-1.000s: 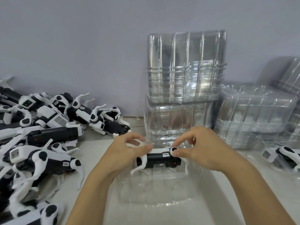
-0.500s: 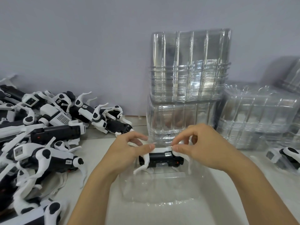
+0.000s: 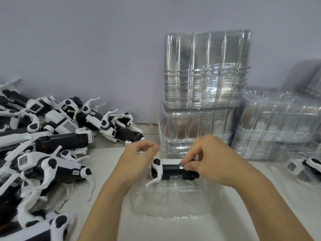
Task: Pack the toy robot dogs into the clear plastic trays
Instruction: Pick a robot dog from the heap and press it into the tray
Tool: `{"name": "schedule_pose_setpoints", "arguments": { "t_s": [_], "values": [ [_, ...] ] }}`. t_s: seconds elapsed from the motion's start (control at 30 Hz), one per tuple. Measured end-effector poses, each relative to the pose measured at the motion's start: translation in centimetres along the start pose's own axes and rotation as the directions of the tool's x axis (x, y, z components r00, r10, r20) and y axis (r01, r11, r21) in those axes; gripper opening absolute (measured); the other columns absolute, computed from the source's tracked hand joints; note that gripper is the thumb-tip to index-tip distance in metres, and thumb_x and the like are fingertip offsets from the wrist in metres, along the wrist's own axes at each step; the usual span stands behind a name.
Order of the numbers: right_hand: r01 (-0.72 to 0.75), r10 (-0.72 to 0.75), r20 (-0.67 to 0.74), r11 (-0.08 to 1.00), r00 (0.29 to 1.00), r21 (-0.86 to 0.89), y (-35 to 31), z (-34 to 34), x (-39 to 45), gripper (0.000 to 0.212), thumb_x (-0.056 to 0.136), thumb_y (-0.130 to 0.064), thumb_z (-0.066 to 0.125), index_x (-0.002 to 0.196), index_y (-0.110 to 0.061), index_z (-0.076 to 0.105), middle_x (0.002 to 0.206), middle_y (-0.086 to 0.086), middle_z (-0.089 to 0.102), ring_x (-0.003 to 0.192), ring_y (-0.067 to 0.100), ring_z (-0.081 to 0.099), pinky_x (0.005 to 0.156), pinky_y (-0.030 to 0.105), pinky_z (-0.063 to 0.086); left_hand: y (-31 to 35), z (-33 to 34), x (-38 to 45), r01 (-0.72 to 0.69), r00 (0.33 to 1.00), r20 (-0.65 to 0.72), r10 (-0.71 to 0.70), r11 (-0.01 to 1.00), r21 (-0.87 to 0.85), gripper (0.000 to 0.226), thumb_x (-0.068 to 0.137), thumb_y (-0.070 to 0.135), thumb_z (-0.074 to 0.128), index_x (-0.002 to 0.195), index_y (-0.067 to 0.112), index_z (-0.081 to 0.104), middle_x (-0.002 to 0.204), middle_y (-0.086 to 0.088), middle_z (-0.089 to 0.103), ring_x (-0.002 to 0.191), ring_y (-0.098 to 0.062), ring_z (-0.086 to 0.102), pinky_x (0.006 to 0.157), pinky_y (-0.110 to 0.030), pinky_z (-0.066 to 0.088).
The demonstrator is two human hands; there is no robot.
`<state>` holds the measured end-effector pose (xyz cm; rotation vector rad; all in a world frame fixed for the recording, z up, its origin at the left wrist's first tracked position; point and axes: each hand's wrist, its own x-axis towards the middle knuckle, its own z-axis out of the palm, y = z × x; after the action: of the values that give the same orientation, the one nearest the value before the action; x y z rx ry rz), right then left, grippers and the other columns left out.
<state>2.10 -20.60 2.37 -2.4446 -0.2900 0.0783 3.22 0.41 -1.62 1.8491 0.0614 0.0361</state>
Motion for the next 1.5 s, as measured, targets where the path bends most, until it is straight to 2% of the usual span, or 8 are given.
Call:
{"name": "schedule_pose_setpoints", "arguments": {
  "t_s": [0.13,0.27,0.4,0.7,0.9,1.03,1.17,1.5],
  "values": [
    [0.072,-0.074,-0.065,0.997,0.995,-0.040,-0.5,0.7,0.0,0.001,0.084,-0.037,0.078,0.084,-0.037,0.077,0.077,-0.024,0.065,0.069,-0.006,0.061,0.058,0.012,0.044,0.1,0.1,0.0,0.019,1.000,-0.004,-0.019,1.000,-0.014,0.023,0.094,0.030,0.060,0.081,0.039,0.077,0.093,0.010,0.070,0.081,0.005,0.065,0.078,-0.023,0.042],
    [0.203,-0.203,-0.024,0.979,0.979,0.001,-2.2,2.6,0.2,0.033,0.083,-0.046,0.077,0.115,-0.044,0.070,0.109,-0.024,0.066,0.093,-0.007,0.057,0.082,0.015,0.045,0.1,0.1,0.0,-0.003,1.000,0.020,0.003,1.000,-0.019,0.027,0.098,0.035,0.055,0.082,0.036,0.077,0.087,0.013,0.072,0.086,0.001,0.067,0.081,-0.026,0.044],
    [0.264,-0.264,-0.015,0.964,0.964,-0.042,-3.3,4.4,0.4,0.032,0.085,-0.043,0.073,0.116,-0.048,0.069,0.123,-0.024,0.062,0.112,0.001,0.052,0.096,0.029,0.046,0.2,0.2,0.0,-0.035,0.999,0.018,0.035,0.999,-0.020,0.030,0.100,0.035,0.054,0.081,0.035,0.076,0.086,0.013,0.072,0.086,0.003,0.065,0.079,-0.025,0.042],
    [0.243,-0.258,-0.098,0.959,0.961,-0.145,-3.5,4.9,0.5,0.022,0.082,-0.038,0.076,0.104,-0.042,0.075,0.085,-0.009,0.068,0.087,0.011,0.058,0.075,0.024,0.046,0.1,0.2,0.0,0.029,1.000,0.007,-0.028,0.999,-0.045,0.027,0.095,0.024,0.053,0.087,0.031,0.077,0.095,0.002,0.071,0.094,-0.012,0.068,0.089,-0.034,0.053],
    [0.192,-0.198,-0.124,0.980,0.972,-0.058,-3.5,5.1,0.7,0.021,0.079,-0.048,0.078,0.099,-0.052,0.073,0.055,-0.019,0.052,0.065,-0.001,0.053,0.061,0.007,0.031,0.0,0.3,0.2,0.024,1.000,0.010,-0.023,0.998,-0.057,0.026,0.096,0.025,0.054,0.086,0.031,0.077,0.096,0.000,0.073,0.101,-0.015,0.069,0.094,-0.040,0.054],
    [0.219,-0.222,-0.054,0.974,0.974,-0.058,-2.9,4.4,0.6,0.017,0.086,-0.044,0.073,0.101,-0.050,0.072,0.068,-0.026,0.064,0.079,-0.002,0.058,0.068,0.007,0.037,-0.1,0.3,0.2,0.016,1.000,0.005,-0.016,0.999,-0.036,0.026,0.096,0.024,0.055,0.084,0.034,0.076,0.093,0.005,0.074,0.101,-0.012,0.068,0.090,-0.033,0.051],
    [0.194,-0.192,-0.029,0.979,0.981,0.062,-2.3,2.9,0.5,0.017,0.093,-0.025,0.069,0.102,-0.036,0.077,0.095,-0.009,0.075,0.090,0.008,0.068,0.087,0.028,0.056,-0.1,0.2,0.2,0.019,1.000,0.009,-0.019,1.000,-0.013,0.026,0.096,0.025,0.056,0.084,0.036,0.076,0.096,0.004,0.073,0.099,-0.012,0.067,0.082,-0.028,0.046],
    [-0.020,0.013,-0.094,0.996,0.995,-0.081,0.2,-0.4,0.1,0.012,0.076,-0.033,0.086,0.070,-0.036,0.076,0.103,-0.021,0.054,0.097,-0.004,0.050,0.076,0.013,0.034,0.3,-0.1,-0.2,0.012,0.998,0.058,-0.012,1.000,0.002,0.010,0.080,0.038,0.080,0.088,0.039,0.074,0.092,0.010,0.068,0.071,0.008,0.061,0.071,-0.022,0.039]
  ]
}}
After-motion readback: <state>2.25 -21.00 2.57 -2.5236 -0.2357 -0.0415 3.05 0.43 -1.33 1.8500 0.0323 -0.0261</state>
